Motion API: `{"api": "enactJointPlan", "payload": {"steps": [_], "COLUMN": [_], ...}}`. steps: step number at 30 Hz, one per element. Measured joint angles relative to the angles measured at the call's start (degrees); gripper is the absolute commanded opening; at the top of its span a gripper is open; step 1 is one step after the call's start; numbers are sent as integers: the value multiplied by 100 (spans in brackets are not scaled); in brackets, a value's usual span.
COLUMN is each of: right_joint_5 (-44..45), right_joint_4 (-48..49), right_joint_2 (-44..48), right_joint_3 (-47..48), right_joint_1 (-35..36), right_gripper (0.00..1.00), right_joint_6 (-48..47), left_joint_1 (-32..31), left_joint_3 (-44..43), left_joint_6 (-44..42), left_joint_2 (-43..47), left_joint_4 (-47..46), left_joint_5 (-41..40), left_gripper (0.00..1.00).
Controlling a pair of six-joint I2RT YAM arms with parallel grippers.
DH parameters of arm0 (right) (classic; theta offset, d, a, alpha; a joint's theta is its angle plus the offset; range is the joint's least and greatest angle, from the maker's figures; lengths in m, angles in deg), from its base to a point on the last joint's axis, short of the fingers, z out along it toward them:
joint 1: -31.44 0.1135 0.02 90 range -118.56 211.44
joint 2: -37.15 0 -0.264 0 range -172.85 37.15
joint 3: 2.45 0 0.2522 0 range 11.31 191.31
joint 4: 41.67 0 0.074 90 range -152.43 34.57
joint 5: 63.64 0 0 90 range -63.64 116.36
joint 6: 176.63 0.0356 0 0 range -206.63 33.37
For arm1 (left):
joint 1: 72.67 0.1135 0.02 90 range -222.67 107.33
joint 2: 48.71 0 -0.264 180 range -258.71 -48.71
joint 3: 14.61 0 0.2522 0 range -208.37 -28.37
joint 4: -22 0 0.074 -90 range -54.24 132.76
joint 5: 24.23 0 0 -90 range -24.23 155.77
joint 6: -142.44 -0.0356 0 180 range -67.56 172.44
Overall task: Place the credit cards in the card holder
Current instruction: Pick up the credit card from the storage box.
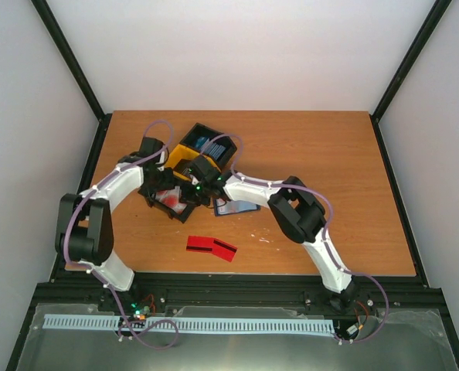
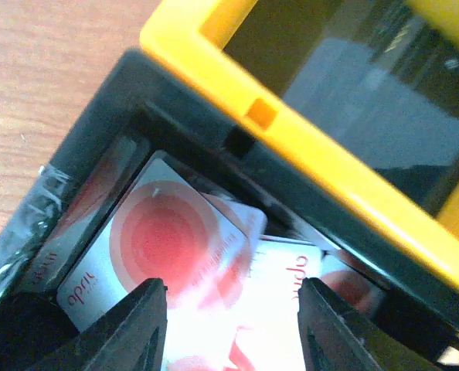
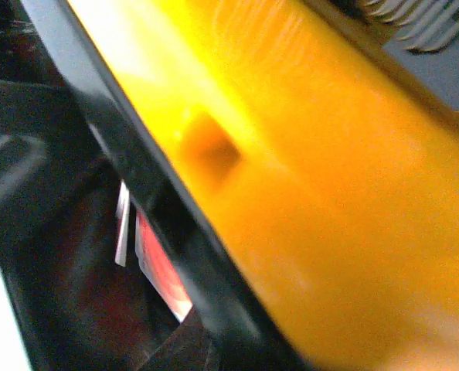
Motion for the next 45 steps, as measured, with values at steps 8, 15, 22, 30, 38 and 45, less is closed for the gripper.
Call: {"api": "enactJointPlan", "payload": {"steps": [8,15,22,30,38,45], "right_joint_5": [-286,-494,-553,-302,-267,-389], "right_joint_4": [254,149,-118,-662,-822,-815], "right_joint_2": [658,693,315,-35,-173,-354], "right_joint_3": [-750,-605,164,573,684,903], "right_joint_1": [-328,-400,-212,-52,-50,-15], "right_gripper": [3,12,26,24,23,12], "right_joint_6": [-557,-726,-603,-459,-367,-221], "left_joint_1": [2,2,2,4,4,4], "left_joint_3": [2,20,96,168,289,299], "left_joint_6": [254,442,520,525,520,511], "left_joint_2": [719,708,343,31,-9,-11], "left_joint_4": [-85,-133,-131,-138,-208,-227], "left_joint_5": [354,466,271,-160,-348,-378], "left_gripper": [57,42,36,28,26,25]}}
